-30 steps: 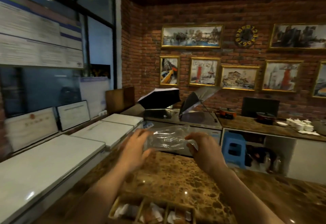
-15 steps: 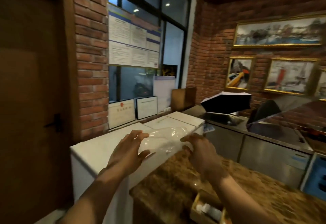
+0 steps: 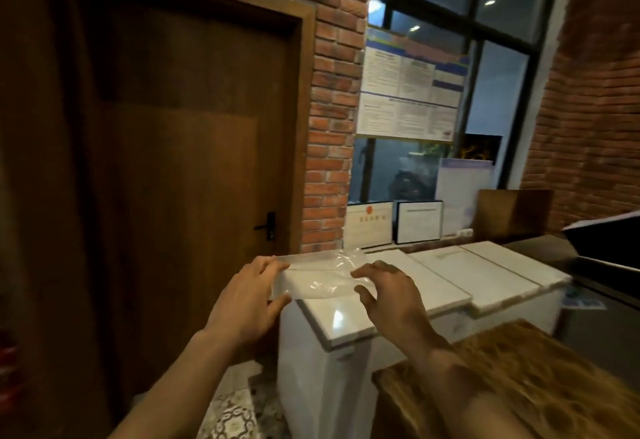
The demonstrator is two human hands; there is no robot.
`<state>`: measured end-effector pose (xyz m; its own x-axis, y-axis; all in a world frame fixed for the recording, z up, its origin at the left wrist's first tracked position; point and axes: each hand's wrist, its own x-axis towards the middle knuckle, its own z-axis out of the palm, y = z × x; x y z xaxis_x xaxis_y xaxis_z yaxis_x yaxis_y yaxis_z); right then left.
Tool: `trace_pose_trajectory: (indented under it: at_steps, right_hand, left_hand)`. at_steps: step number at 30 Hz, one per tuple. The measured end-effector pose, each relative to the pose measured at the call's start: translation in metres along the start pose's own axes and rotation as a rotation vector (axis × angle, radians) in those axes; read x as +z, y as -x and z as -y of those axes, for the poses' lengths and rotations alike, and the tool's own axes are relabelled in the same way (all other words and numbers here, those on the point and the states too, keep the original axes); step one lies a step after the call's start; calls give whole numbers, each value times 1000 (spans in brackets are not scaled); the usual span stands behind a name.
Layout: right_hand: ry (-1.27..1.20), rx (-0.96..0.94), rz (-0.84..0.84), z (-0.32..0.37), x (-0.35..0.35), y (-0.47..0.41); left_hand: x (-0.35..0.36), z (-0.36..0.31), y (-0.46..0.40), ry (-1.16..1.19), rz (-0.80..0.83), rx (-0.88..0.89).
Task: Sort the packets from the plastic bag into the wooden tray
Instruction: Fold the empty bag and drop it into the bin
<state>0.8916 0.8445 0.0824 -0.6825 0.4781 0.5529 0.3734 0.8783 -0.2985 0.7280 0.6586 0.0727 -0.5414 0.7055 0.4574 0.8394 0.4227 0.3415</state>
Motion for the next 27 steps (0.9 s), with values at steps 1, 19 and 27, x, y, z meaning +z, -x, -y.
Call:
trace_pose_trajectory:
  at_steps: [1,19,27]
  right_hand:
    - [-19,-16,13,4,4,-2]
    - [-336,-337,110,42,24,23]
    - [-356,-369,135,49,37,27]
  left_hand:
    - [-3,3,5,-25,-13,-20]
    - [-43,-19,116,-174,-163,-313]
    - [-39,-1,127,-174,-191,-294]
